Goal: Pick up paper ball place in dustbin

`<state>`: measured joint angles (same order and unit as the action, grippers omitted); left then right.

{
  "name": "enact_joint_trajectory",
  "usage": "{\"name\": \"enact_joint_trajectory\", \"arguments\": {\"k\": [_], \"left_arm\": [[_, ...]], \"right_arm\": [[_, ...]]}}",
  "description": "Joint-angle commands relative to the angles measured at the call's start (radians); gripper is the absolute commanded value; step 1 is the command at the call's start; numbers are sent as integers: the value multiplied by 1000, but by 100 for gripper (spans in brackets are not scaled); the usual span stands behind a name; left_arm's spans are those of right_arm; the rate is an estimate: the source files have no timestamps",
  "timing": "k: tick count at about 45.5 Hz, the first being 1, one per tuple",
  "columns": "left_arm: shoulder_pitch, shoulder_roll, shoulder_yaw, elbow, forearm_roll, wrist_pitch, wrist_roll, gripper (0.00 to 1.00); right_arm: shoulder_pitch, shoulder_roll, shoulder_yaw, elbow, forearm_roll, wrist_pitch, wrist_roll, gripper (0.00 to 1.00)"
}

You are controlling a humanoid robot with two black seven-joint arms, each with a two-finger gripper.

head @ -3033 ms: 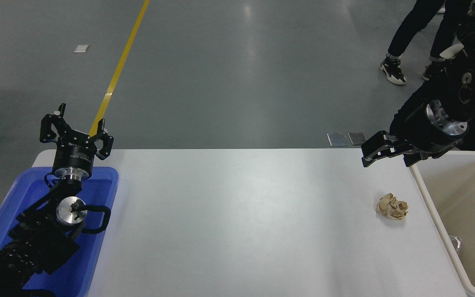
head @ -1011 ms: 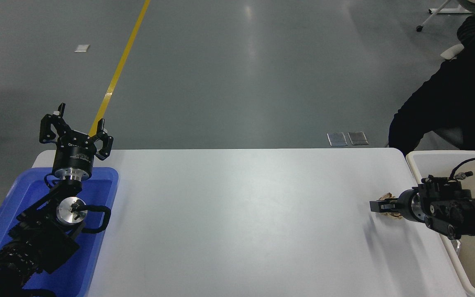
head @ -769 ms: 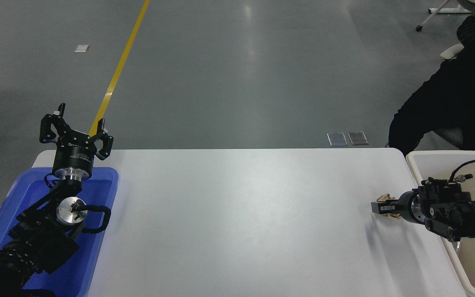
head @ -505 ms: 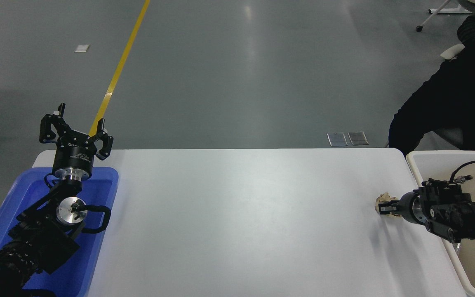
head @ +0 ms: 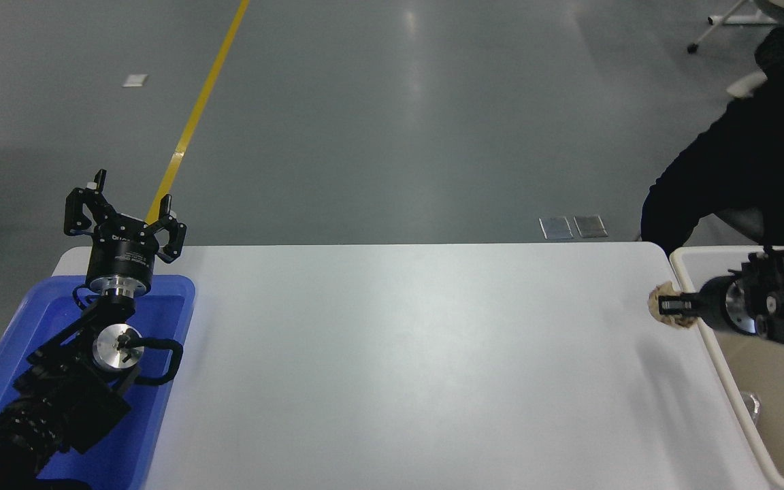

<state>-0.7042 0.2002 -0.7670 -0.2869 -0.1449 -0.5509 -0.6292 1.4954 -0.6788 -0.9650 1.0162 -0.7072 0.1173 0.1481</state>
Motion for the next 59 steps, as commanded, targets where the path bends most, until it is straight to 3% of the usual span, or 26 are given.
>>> {"name": "enact_joint_trajectory", "arguments": {"k": [1,14,24,33,43,50,59], "left_arm": [[0,1,0,0,1,0,0,99],[0,1,0,0,1,0,0,99],[0,1,0,0,1,-1,0,99],[0,1,0,0,1,-1,0,99],[0,1,0,0,1,-1,0,99],[0,1,0,0,1,-1,0,99],[0,-1,0,0,-1,0,0,99]], "right_arm": [[465,-108,-237,251,-5,149,1,0],[882,-96,-422,455,-2,367,-1,0],[911,-134,-460,447,121,355,-15,0],[852,-218,-483,430,386,3,-74,0],[538,-275,-328,280,733,-442,-78,0],[232,-321,-25,50,885,-531,-79,0],[-206,-257,411,-280,934,-535,-79,0]]}}
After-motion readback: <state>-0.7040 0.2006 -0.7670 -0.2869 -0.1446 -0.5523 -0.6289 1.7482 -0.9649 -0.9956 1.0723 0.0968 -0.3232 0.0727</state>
